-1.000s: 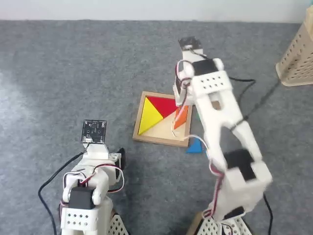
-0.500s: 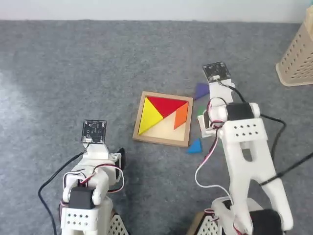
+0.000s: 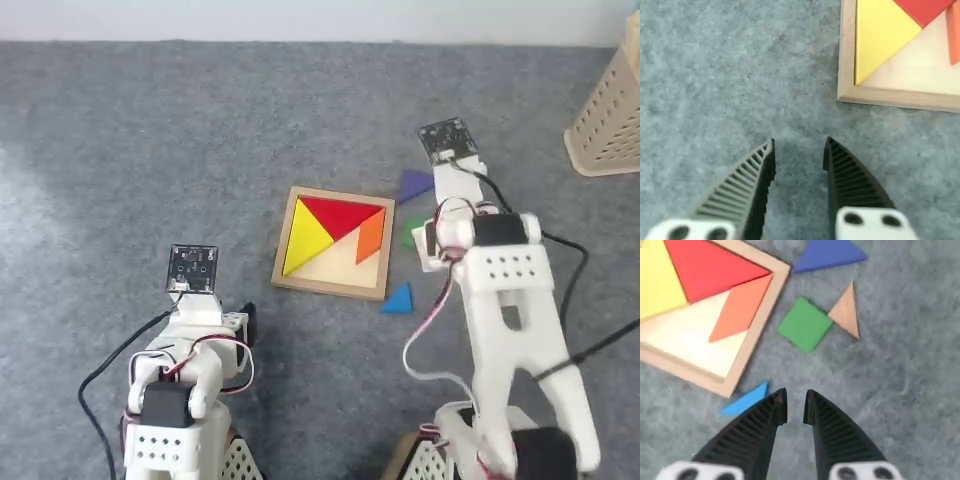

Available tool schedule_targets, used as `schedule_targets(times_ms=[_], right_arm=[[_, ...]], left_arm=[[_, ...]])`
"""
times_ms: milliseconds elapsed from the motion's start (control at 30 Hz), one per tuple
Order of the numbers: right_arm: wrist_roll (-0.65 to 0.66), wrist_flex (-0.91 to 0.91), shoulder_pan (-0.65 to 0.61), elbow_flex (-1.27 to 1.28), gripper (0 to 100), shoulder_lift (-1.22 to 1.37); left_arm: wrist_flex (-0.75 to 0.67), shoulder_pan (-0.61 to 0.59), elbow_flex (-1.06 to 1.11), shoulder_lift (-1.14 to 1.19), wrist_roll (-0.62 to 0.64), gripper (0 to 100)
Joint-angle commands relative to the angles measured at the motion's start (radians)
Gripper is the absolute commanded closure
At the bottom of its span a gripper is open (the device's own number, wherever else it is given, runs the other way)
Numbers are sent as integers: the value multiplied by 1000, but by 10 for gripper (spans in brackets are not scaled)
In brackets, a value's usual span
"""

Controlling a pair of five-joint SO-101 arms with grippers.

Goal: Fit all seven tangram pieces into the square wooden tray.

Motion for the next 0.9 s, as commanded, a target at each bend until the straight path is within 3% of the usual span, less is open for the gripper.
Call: schedule_targets(times_ms=[0, 233, 567, 867], right_arm=[[-5, 33, 8, -166, 928, 136], [-32, 173, 1, -454, 928, 430], [-49, 219, -2, -489, 932, 417], [-109, 182, -168, -491, 928, 420]], left_arm=[[-6, -5, -2, -20, 6, 848], [-6, -5, -2, -20, 6, 848], [-6, -5, -2, -20, 6, 848], [-6, -5, -2, -20, 6, 848]])
